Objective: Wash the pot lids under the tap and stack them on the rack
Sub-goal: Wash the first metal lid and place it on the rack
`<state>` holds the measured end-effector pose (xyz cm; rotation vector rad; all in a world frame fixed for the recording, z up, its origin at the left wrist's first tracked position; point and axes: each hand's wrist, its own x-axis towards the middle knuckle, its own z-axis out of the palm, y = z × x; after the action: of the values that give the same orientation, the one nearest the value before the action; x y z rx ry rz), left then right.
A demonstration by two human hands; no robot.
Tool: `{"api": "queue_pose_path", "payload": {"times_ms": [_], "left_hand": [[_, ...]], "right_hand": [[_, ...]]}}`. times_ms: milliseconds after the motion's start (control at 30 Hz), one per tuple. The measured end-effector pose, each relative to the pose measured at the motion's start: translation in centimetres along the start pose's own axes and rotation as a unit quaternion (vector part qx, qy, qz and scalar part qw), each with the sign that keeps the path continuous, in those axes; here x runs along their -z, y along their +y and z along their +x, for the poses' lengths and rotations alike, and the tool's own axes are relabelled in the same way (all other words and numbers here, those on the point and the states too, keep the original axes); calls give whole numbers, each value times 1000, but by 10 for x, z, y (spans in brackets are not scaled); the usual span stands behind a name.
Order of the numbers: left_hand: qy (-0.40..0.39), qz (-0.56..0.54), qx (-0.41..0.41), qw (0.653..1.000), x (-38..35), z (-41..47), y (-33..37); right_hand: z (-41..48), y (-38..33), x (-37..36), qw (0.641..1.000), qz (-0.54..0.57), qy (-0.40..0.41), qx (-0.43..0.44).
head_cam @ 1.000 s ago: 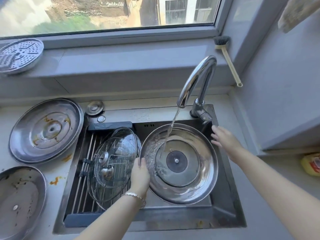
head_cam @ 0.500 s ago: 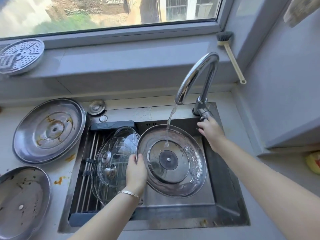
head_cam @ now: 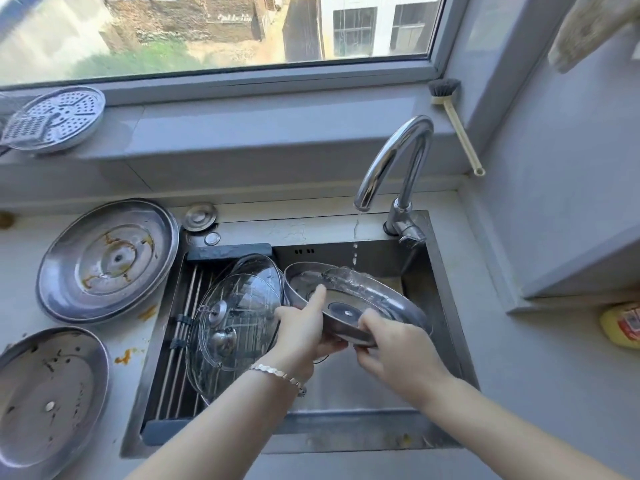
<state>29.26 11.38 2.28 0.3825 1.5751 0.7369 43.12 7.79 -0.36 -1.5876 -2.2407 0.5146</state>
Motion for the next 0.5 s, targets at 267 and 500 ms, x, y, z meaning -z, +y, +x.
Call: {"api": "queue_pose_path", "payload": {"times_ms": [267,500], "left_hand": [[-46,92,-106,989,19,-12,6],[-23,132,-64,989,45,-7,-22]], "right_hand": [[18,23,27,867,355,156,-313],[10,43,11,737,479,169,-445]]}}
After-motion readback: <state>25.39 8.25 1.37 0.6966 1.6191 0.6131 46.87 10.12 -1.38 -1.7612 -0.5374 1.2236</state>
